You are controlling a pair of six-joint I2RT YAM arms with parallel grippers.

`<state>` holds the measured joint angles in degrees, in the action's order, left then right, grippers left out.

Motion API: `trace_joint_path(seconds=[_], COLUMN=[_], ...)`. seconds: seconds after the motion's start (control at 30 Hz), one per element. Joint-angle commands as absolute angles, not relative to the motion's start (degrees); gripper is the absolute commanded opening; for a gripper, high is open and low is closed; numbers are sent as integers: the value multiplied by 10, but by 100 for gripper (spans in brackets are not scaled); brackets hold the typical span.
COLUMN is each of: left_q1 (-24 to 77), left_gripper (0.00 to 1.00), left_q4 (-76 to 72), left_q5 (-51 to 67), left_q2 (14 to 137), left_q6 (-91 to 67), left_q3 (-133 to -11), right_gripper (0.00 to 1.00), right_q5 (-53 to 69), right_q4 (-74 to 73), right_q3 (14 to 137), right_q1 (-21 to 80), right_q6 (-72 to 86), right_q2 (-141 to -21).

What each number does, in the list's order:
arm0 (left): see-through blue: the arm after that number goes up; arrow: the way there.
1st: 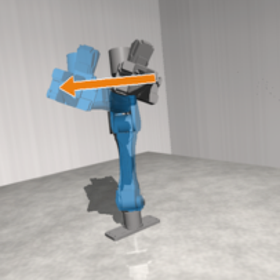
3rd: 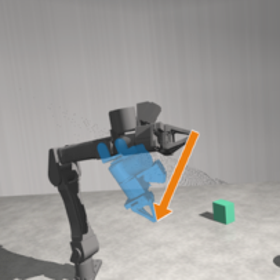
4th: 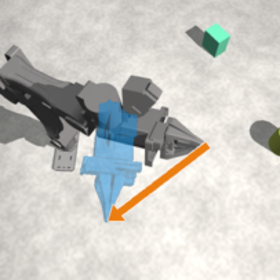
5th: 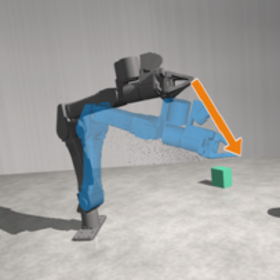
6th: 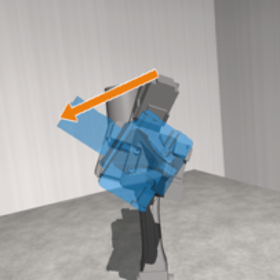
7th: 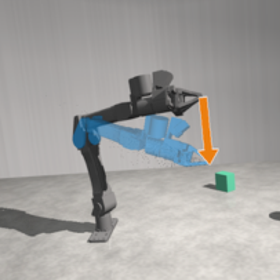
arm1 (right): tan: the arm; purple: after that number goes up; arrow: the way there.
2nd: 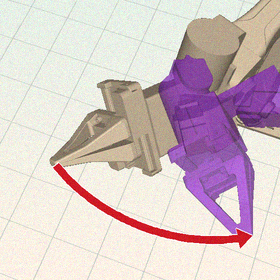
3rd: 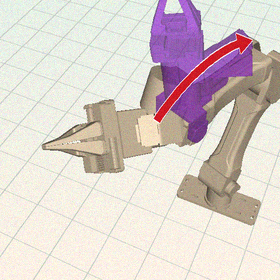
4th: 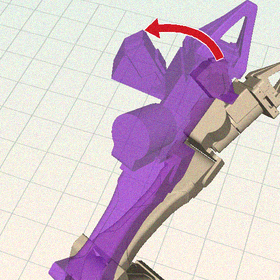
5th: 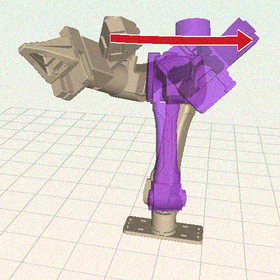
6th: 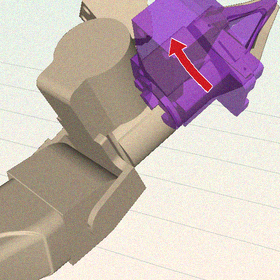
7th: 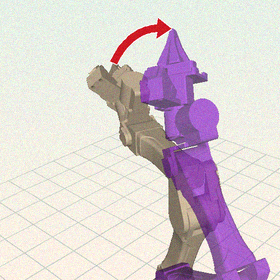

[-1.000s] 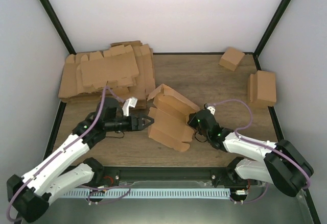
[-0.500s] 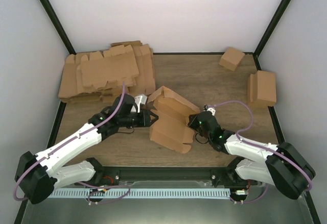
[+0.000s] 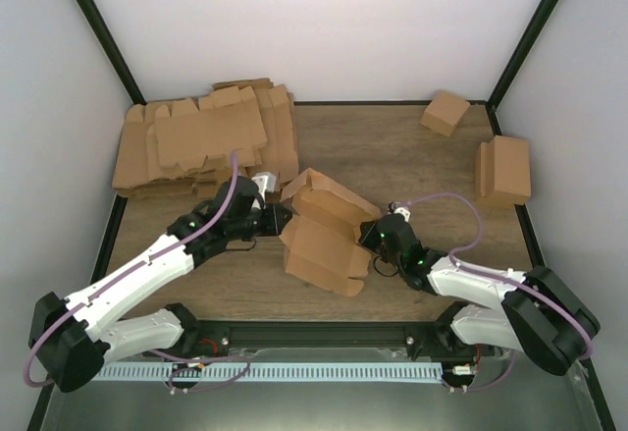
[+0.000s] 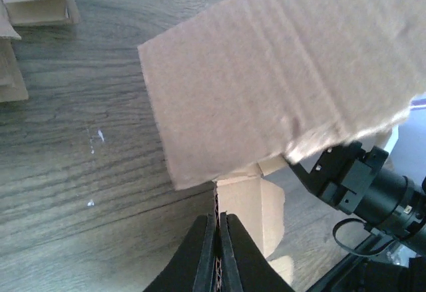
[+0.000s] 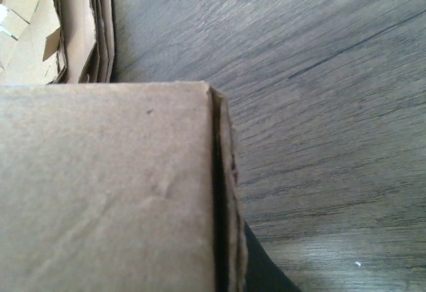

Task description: Fold the paper box

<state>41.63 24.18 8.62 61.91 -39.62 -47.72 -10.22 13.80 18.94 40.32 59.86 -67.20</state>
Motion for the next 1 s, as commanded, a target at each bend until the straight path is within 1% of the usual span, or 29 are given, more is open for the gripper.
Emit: trace_joint_path(seconds=[0.0, 0.07, 0.17, 0.3, 0.37, 0.5, 0.53, 0.6, 0.7, 0.83, 0.97], left_q1=[417, 417, 417, 417, 417, 417, 417, 417, 417, 417, 418], left_gripper=[4, 4, 4, 4, 4, 4, 4, 4, 4, 4, 4], left_q4=[251, 263, 289, 369, 422, 481, 490, 508, 529, 534, 503], left_q5=[68, 65, 42, 16, -3, -27, -29, -28, -19, -15, 21], left_q2=[626, 632, 637, 671, 694, 725, 731, 745, 765, 775, 771], left_q6=[-373, -361, -342, -305, -285, -257, -251, -237, -222, -216, -214], left_q3=[-494, -508, -532, -600, -639, -693, -703, -721, -739, -736, -712], right_gripper=[2, 9, 29, 37, 44, 66, 74, 82, 91, 93, 96], right_q5=[-94, -86, -67, -26, 0, 35, 32, 31, 46, 60, 48], right_q4=[162, 165, 190, 209, 224, 246, 243, 231, 204, 113, 51], right_q3=[200, 200, 192, 187, 181, 160, 158, 156, 150, 161, 147], right_q1=[405, 406, 411, 413, 415, 444, 456, 475, 477, 477, 475], right_q6=[593, 595, 583, 567, 556, 545, 542, 535, 521, 508, 500], right_q2=[-683, -689, -698, -716, -725, -726, -720, -700, -669, -627, -548])
